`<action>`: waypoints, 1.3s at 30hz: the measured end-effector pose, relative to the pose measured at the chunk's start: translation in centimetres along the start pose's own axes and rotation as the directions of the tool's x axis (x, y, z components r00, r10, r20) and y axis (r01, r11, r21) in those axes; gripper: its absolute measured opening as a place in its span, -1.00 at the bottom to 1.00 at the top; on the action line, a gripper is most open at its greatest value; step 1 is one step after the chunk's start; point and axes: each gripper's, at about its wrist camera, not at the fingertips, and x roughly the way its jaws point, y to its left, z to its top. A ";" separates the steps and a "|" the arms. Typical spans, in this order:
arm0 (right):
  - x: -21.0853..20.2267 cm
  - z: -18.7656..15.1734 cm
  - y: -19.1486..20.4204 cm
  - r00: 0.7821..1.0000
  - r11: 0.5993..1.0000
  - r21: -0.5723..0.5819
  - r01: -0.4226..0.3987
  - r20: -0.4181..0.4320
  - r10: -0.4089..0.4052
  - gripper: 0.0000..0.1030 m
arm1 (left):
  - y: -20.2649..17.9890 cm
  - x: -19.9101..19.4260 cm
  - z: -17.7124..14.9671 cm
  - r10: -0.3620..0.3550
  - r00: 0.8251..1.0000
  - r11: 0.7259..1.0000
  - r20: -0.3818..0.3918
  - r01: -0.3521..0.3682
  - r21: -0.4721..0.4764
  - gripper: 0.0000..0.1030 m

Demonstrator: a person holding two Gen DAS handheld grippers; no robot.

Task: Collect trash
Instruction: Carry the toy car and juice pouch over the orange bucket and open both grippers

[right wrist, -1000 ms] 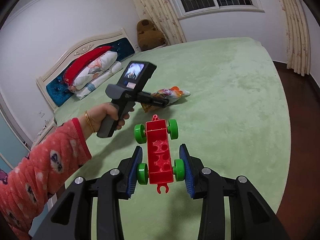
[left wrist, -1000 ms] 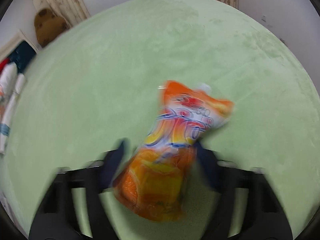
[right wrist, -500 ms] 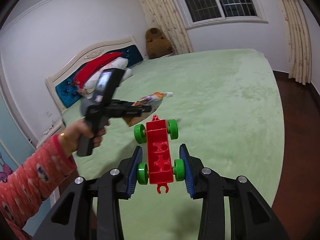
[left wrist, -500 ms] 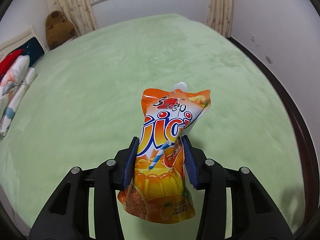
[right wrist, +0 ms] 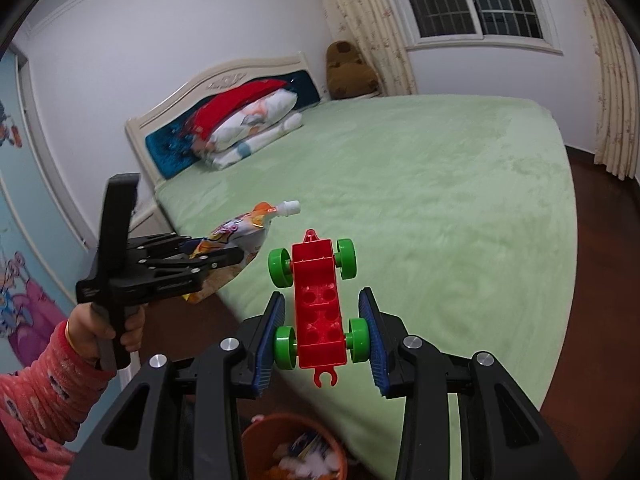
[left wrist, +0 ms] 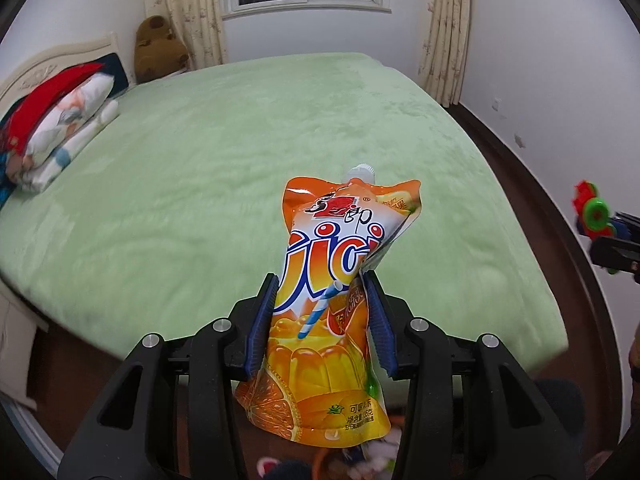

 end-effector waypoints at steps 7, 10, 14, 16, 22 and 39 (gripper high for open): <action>-0.6 -5.4 4.1 0.997 1.000 -0.012 -0.020 -0.078 0.019 -0.26 | -0.5 -3.3 -7.6 0.045 0.999 0.997 -0.014 -0.046 -0.061 -0.17; 0.0 -7.9 5.0 0.991 0.999 0.005 -0.039 -0.128 0.039 -0.25 | -0.8 -2.9 -10.8 0.008 0.997 0.997 -0.075 -0.014 -0.081 -0.17; 1.2 -10.8 5.8 0.980 0.999 0.023 -0.041 -0.195 0.045 -0.26 | -1.4 -2.2 -15.5 -0.035 0.986 0.995 -0.163 0.019 -0.101 -0.17; 2.3 -12.6 6.1 0.969 0.999 0.037 -0.037 -0.244 0.045 -0.26 | -1.8 -1.1 -18.0 -0.050 0.975 0.993 -0.216 0.026 -0.117 -0.17; 5.0 -17.1 5.6 0.932 0.996 0.094 -0.011 -0.359 0.044 -0.25 | -2.4 2.2 -22.6 -0.091 0.937 0.987 -0.336 0.041 -0.154 -0.17; 14.9 -25.6 4.2 0.789 0.992 0.117 0.057 -0.614 0.027 -0.25 | -3.6 11.7 -30.4 -0.132 0.787 0.982 -0.602 0.021 -0.188 -0.17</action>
